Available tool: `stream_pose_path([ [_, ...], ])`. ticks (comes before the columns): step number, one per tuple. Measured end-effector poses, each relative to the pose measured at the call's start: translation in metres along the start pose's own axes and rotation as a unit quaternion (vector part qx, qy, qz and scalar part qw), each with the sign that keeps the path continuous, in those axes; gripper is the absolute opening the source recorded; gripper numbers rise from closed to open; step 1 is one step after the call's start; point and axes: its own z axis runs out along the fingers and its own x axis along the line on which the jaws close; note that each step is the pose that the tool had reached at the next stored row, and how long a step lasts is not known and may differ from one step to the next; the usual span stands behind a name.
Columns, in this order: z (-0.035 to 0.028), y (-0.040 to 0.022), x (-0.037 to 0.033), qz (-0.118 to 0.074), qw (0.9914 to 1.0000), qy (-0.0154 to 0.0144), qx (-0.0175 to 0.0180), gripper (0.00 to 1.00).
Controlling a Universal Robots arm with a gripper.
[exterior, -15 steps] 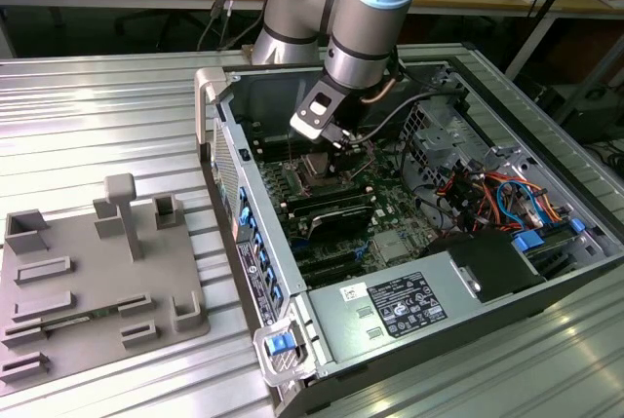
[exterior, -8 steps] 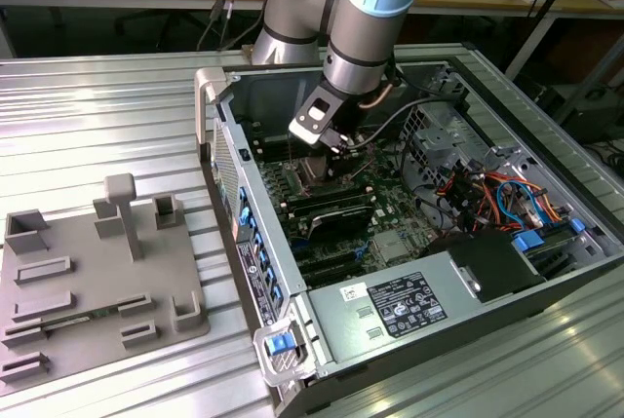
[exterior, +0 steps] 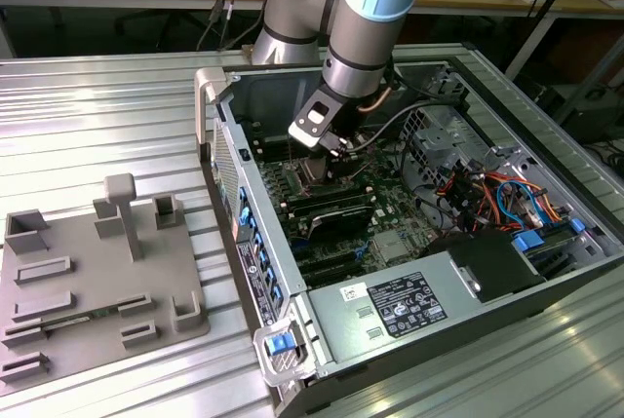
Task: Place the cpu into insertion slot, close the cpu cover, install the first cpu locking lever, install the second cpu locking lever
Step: 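Place the cpu into insertion slot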
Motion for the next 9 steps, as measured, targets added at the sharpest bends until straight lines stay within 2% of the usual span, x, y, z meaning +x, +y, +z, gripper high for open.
stream_pose_path([
  [9, 0.0002, 0.0003, -0.0018, 0.001, 1.00000, -0.0006, 0.0000, 0.55],
])
